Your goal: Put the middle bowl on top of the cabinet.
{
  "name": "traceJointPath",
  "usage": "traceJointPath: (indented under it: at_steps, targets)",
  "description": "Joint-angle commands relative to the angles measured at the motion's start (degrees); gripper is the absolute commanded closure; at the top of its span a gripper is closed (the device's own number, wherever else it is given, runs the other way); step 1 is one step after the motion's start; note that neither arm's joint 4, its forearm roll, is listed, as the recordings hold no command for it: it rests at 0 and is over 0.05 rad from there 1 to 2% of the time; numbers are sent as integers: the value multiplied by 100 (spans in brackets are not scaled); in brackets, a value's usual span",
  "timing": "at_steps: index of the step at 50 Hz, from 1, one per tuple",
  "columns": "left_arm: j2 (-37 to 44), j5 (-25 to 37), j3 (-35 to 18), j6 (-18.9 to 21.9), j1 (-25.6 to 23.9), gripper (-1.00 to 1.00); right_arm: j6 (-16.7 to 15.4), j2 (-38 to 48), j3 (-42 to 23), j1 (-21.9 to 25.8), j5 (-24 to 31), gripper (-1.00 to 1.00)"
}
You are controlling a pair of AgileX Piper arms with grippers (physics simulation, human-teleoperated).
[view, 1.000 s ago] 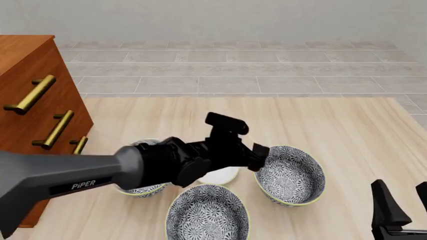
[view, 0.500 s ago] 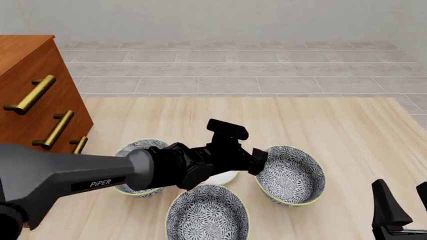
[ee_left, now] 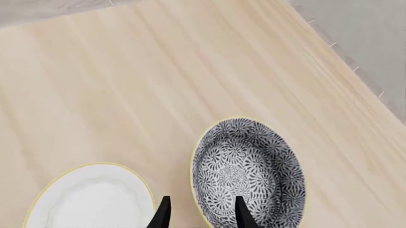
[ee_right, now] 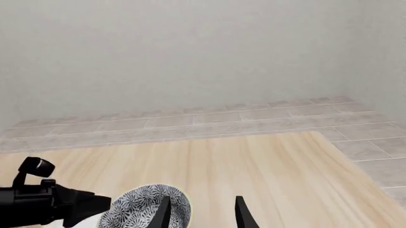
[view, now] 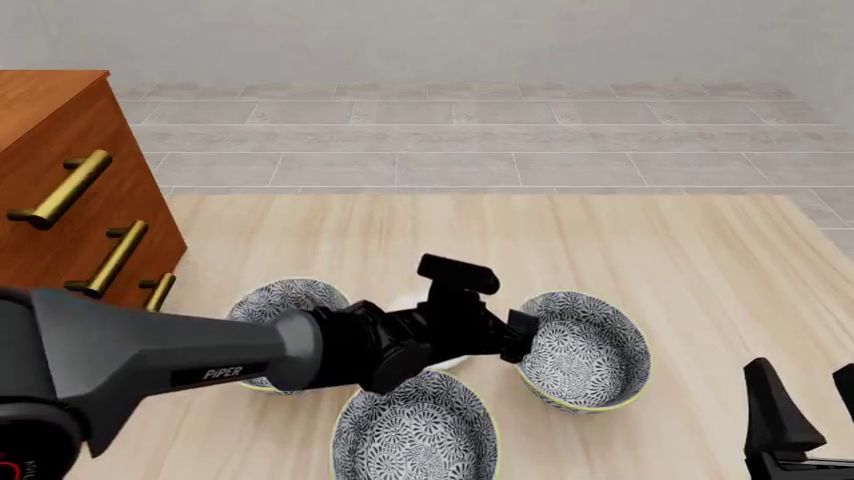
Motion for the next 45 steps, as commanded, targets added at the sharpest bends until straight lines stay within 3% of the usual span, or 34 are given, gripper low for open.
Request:
traceJointPath:
  at_steps: [1, 45]
  targets:
    - [68, -109, 60, -85, -29, -100, 3, 0, 6, 0, -4, -100]
    - [203, -265, 143, -185, -120, -100, 16, 0, 5, -29, 3, -100]
